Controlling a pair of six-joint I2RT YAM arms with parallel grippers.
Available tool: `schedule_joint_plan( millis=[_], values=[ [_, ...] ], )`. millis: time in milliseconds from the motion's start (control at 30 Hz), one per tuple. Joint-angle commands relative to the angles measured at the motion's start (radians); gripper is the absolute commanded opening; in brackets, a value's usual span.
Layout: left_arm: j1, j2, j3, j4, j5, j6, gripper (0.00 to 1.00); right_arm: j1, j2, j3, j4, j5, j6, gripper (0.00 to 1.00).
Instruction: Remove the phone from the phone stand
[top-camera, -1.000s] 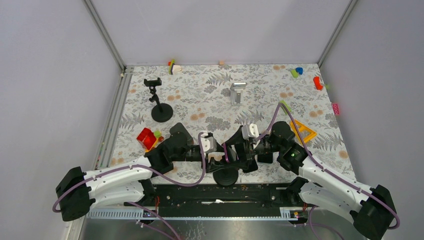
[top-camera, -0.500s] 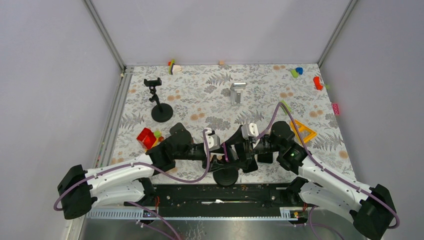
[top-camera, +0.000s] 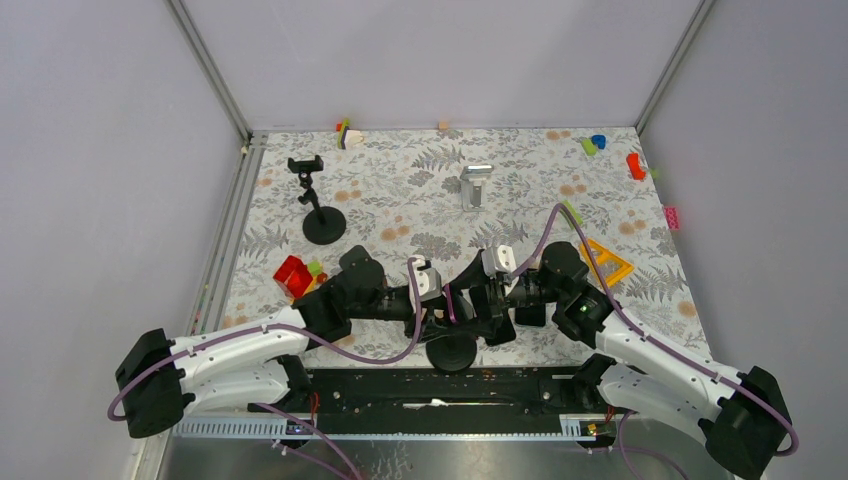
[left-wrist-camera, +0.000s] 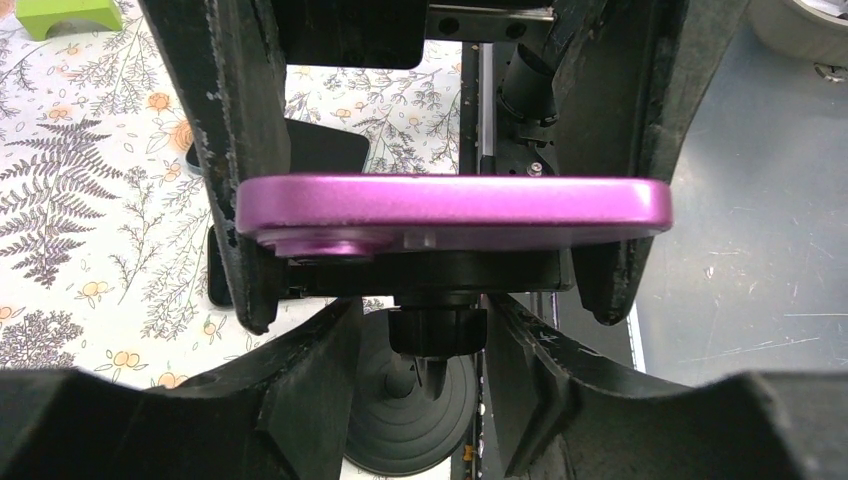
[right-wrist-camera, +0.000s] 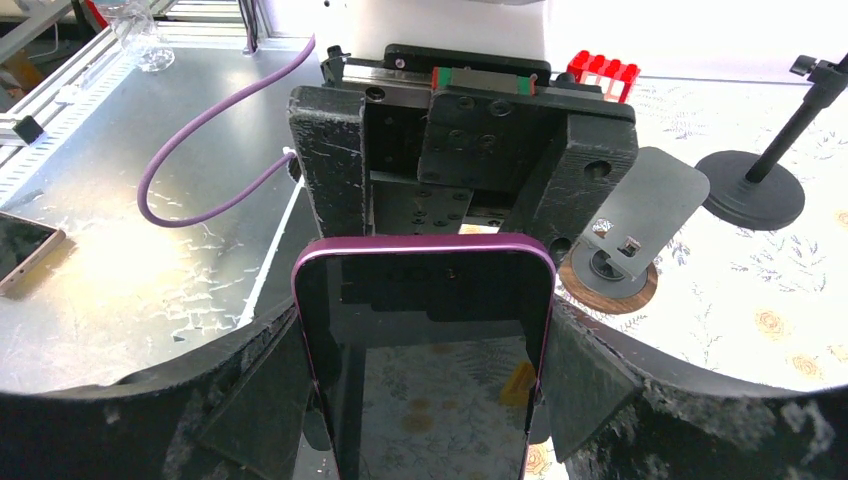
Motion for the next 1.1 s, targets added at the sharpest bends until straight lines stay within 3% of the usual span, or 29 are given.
schedule_joint_plan(
  millis=[0, 133, 300, 367, 467, 733, 933, 1067],
  values=[
    [0.001, -0.011, 0.056, 0.085, -0.033, -0.006, 0.5, 0.007, 0.023, -0.017, -0.07, -0.018, 0.032, 0.0],
    [0.001, -0.009, 0.059, 0.08, -0.034, -0.006, 0.48, 0.006, 0.024, -0.022, -0.068, -0.018, 0.033, 0.0],
    [0.001, 0.002, 0.073, 0.057, -0.03, -0.005, 0.36, 0.007, 0.025, -0.025, -0.056, -0.018, 0.042, 0.0],
    [0.001, 0.011, 0.081, 0.049, -0.024, -0.005, 0.26, 0.006, 0.026, -0.025, -0.049, -0.018, 0.045, 0.0],
    [0.001, 0.03, 0.096, 0.035, 0.001, -0.006, 0.01, 0.007, 0.028, -0.023, -0.048, -0.018, 0.044, 0.0],
    [0.002, 0.047, 0.1, 0.033, 0.01, -0.004, 0.0, 0.007, 0.028, -0.024, -0.045, -0.011, 0.045, 0.0],
    [0.002, 0.01, 0.062, 0.091, -0.129, -0.065, 0.0, 0.006, 0.039, -0.023, -0.037, -0.009, 0.048, 0.0],
    [0.002, -0.002, 0.057, 0.098, -0.15, -0.07, 0.0, 0.008, 0.06, -0.012, -0.021, -0.016, 0.059, 0.0]
  ],
)
